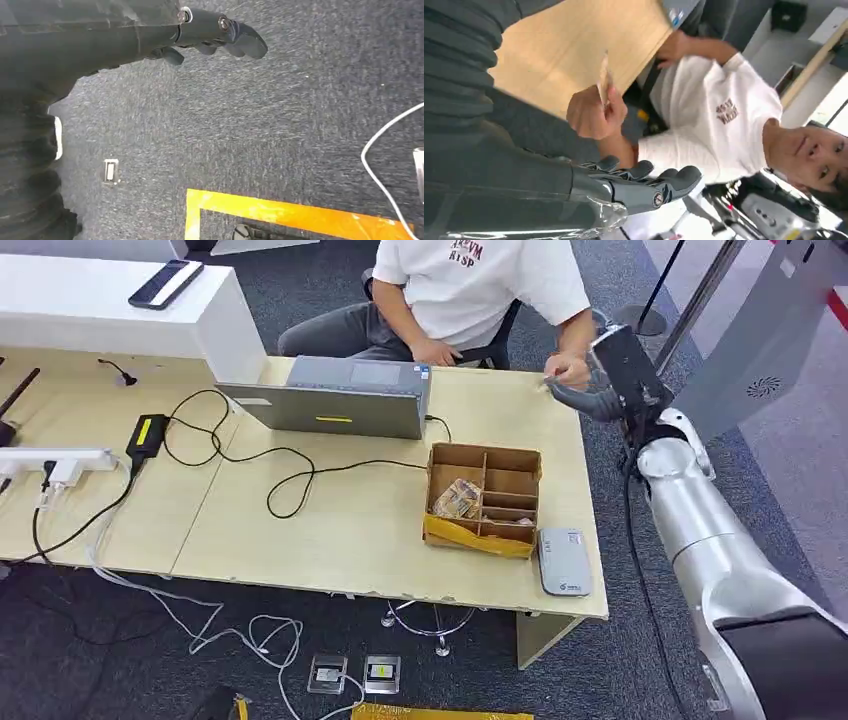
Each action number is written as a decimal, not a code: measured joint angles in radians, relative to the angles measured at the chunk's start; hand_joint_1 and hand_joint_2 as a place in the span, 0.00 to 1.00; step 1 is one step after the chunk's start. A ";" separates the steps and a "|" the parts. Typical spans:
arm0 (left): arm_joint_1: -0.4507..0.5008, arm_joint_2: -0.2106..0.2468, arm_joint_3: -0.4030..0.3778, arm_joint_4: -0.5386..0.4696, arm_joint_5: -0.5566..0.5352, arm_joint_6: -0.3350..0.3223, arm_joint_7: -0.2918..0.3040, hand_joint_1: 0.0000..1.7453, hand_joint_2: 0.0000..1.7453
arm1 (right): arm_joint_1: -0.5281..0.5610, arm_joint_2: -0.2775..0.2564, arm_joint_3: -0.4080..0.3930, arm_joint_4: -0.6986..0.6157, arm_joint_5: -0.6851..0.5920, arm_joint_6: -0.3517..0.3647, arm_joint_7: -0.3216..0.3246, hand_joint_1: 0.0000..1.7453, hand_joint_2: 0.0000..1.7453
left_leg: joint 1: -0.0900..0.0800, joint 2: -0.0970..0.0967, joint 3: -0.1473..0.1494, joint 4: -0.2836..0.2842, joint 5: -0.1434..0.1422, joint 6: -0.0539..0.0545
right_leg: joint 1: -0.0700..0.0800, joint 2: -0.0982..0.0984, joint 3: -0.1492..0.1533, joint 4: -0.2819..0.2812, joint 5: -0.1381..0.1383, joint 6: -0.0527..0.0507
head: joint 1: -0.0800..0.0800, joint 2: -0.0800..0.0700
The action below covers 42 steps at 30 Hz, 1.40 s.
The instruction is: Pass the card to the sensor for recognition and then transmit it.
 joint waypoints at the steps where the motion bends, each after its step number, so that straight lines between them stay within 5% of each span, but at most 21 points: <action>1: 0.001 0.000 0.000 0.000 0.004 0.000 0.000 0.00 1.00 | 0.024 -0.007 -0.002 -0.037 -0.041 0.016 0.023 0.00 1.00 | 0.000 0.000 0.000 0.000 0.000 0.000 | 0.000 0.000 0.000 0.000 0.000 0.000 | 0.000 0.000; 6: 0.004 0.002 0.000 0.000 0.016 0.000 -0.007 0.00 1.00 | 0.145 -0.049 -0.002 -0.237 -0.164 0.041 0.108 0.00 1.00 | 0.000 0.000 0.000 0.000 0.000 0.000 | 0.000 0.000 0.000 0.000 0.000 0.000 | 0.000 0.000; 15: 0.006 0.001 0.000 0.000 0.032 0.009 -0.009 0.00 1.00 | 0.325 -0.109 0.003 -0.458 -0.132 0.047 0.131 0.00 1.00 | 0.000 0.002 0.000 0.000 0.000 0.000 | 0.000 0.001 0.000 0.000 0.000 0.000 | 0.000 0.000; 22: 0.005 0.001 0.000 0.000 0.035 0.010 -0.009 0.00 1.00 | 0.394 -0.125 0.018 -0.526 0.035 0.044 0.127 0.00 1.00 | 0.000 0.002 0.000 0.000 0.000 0.000 | 0.000 0.001 0.000 0.000 0.000 0.000 | 0.000 0.000; 29: 0.005 0.001 0.000 0.000 0.034 0.006 -0.009 0.00 1.00 | 0.468 -0.129 0.059 -0.597 0.341 0.030 0.156 0.00 1.00 | 0.000 0.002 -0.001 0.000 -0.001 0.000 | 0.000 0.001 0.000 0.000 0.000 0.000 | 0.000 0.000; 42: 0.005 0.000 0.000 0.000 0.034 0.000 -0.008 0.00 1.00 | 0.547 -0.131 0.128 -0.632 0.604 0.026 0.197 0.00 1.00 | 0.000 0.002 -0.001 0.000 0.000 0.000 | 0.000 0.001 0.000 0.000 0.000 0.000 | 0.000 0.000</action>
